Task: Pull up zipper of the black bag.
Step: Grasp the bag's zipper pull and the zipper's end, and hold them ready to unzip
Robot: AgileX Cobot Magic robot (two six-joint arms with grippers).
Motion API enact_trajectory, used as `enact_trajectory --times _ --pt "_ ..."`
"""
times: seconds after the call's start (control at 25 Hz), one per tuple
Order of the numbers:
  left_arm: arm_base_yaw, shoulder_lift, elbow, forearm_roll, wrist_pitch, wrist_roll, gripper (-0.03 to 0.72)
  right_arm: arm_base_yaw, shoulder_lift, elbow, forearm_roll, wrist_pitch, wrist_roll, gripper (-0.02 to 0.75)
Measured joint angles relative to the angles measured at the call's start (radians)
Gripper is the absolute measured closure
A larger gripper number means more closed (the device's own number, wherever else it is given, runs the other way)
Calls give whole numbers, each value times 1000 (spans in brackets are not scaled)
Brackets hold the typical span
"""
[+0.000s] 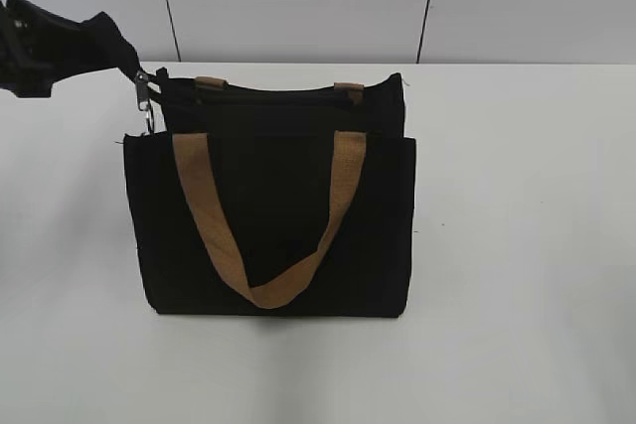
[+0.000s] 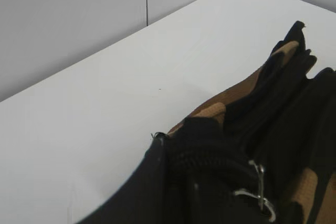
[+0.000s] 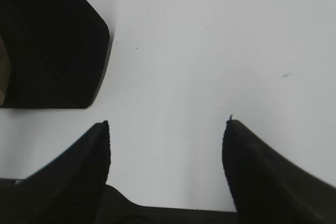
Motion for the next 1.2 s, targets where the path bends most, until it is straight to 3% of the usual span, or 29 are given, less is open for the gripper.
enact_trajectory --times 0.32,0.56,0.72,0.96,1.08,1.2 --pt "0 0 -52 18 -20 -120 666 5 362 -183 1 -45 -145 234" --pt "0 0 -69 38 -20 -150 666 116 628 -295 -1 -104 -131 234" --pt "0 0 -69 39 -23 -152 666 287 774 -339 -6 -205 -94 234" --pt "0 0 -69 39 -25 -152 666 634 1011 -407 -8 -497 -104 235" --pt "0 0 -69 40 -25 -152 666 762 1144 -467 -8 -635 -135 259" --pt "0 0 -69 41 -31 -152 666 830 1281 -551 -8 -688 -146 314"
